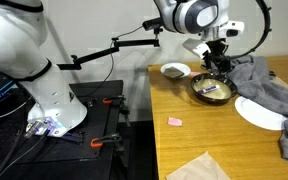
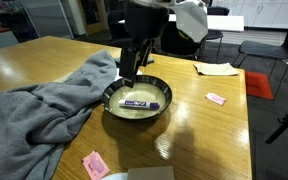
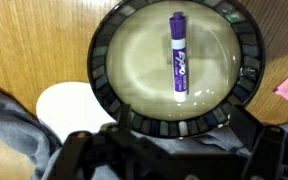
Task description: Put the purple marker in the bowl
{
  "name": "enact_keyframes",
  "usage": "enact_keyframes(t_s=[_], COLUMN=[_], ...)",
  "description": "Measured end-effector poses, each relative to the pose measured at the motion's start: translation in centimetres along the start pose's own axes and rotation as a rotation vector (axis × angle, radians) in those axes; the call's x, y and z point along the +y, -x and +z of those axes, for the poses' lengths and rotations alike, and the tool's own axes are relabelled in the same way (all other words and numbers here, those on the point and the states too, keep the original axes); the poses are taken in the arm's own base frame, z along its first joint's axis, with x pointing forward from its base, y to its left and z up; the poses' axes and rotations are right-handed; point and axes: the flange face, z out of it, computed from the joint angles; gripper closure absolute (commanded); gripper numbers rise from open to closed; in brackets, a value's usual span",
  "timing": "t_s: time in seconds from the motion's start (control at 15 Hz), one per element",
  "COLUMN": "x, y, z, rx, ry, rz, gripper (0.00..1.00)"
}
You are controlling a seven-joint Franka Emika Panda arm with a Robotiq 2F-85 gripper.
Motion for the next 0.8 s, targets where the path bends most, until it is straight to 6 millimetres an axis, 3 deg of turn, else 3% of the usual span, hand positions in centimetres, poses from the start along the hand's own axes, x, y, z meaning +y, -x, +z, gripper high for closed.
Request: enact_keyframes(t_s=[0.53,0.8], x=[0.9,0.6], y=[1.7,3.2], z=[-9.2,-12.1], rx=[-0.15,-0.205], ry=[0.039,0.017], rz=[-0.005,-0.062], gripper=[0.0,0.0])
